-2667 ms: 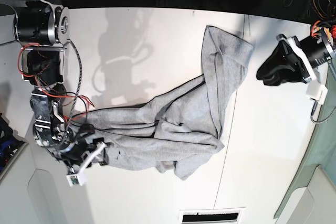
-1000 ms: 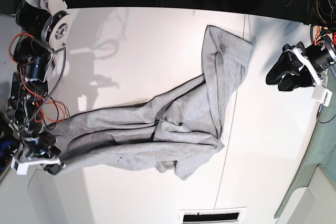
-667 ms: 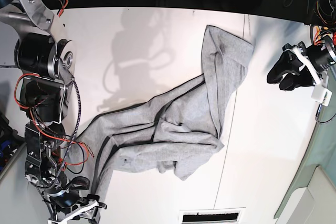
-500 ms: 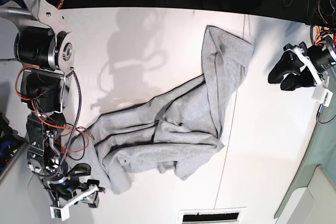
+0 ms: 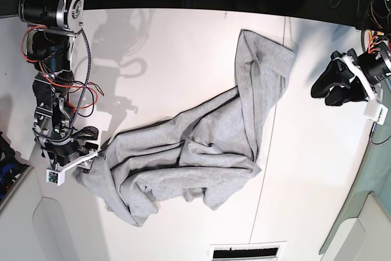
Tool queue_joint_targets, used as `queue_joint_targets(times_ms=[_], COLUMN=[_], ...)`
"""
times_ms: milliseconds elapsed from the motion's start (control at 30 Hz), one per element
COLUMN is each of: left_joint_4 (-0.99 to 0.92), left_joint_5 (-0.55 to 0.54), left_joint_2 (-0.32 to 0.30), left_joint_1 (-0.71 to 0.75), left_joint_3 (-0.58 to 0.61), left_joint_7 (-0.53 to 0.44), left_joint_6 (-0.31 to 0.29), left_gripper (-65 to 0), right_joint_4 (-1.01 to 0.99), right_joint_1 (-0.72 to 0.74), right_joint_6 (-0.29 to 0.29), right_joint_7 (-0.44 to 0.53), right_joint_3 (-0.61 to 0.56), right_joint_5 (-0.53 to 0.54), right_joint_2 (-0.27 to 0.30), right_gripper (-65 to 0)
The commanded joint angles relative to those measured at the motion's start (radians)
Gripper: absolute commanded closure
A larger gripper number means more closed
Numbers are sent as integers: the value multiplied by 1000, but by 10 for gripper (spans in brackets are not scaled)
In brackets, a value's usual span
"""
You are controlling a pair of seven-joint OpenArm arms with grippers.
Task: Layout the t-shirt on the table in an organized manner, then fold the t-shirt properly
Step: 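Grasp the shirt edge near the right gripper again, then drag the grasped shirt edge with the right gripper toward the shirt center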
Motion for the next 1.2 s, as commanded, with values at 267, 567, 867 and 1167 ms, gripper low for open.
queue_joint_targets(times_ms=[267,567,867,1167], left_joint_4=[12,12,12,12], left_joint_5=[-22,-22,-22,-40], left_joint_2=[-19,-19,-19,-19], left_joint_1=[-5,-5,-5,42], left_joint_3=[-8,-8,-8,-8], left_joint_7=[-15,-26,-26,-7], left_joint_6=[-12,-12,-12,-12], left_gripper=[-371,-349,0,0], right_joint_4=[-116,-116,-101,345], right_joint_1=[31,42,39,-165], right_joint_6=[50,48,79,124], right_joint_7=[132,184,190,1], right_joint_3=[1,1,1,1], right_joint_5=[50,9,-113,-58], right_joint_2=[-65,-101,-100,-89], right_gripper=[-360,-80,0,0])
